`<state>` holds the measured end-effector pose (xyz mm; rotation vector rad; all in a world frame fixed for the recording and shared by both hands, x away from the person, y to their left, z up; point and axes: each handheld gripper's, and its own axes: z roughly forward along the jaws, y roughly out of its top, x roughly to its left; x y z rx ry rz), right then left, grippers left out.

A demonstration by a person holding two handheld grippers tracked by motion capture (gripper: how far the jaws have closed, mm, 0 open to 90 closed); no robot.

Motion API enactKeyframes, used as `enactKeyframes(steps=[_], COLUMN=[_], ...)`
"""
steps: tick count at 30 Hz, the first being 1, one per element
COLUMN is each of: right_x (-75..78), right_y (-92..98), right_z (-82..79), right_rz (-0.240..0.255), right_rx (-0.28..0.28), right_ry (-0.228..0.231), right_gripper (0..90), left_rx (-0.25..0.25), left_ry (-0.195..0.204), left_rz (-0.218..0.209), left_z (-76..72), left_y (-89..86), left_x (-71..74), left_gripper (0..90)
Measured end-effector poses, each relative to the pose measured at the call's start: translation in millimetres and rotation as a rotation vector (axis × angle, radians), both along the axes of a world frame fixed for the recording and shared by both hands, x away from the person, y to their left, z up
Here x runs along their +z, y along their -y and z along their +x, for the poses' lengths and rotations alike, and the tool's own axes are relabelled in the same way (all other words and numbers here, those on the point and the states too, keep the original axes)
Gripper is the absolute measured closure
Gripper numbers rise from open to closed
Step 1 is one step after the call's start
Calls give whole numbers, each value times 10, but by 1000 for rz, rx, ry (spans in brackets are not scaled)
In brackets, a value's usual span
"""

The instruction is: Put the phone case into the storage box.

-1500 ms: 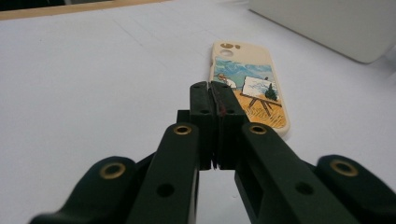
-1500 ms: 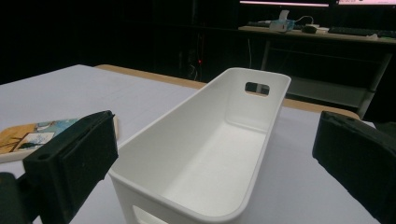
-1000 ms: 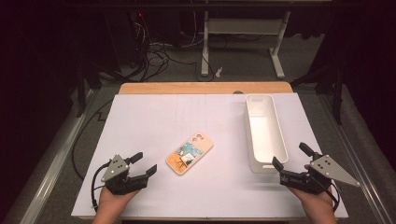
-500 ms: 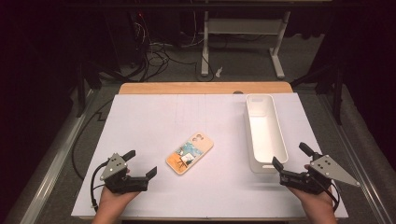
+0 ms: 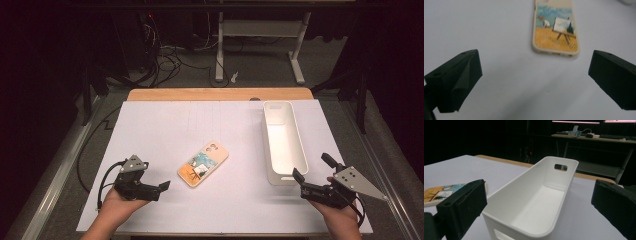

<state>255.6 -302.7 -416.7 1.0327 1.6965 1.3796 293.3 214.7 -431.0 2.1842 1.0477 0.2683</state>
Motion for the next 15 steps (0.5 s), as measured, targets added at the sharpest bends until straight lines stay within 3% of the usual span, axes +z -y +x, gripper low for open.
enactKeyframes(steps=[2, 5, 11, 15], right_x=[2, 4, -1, -1], right_y=[-4, -10, -8, -11], right_z=[-2, -4, 0, -2], right_rz=[-3, -4, -6, -6], right_rx=[3, 4, 6, 8], right_ry=[2, 3, 2, 1], right_gripper=[5, 5, 5, 5], left_rx=[-31, -46, -60, -78], left_ry=[-80, -129, -206, -239], left_rz=[63, 137, 215, 226], left_z=[50, 93, 165, 208], left_y=[51, 100, 167, 215], left_x=[2, 21, 43, 58], left_gripper=[7, 7, 6, 3])
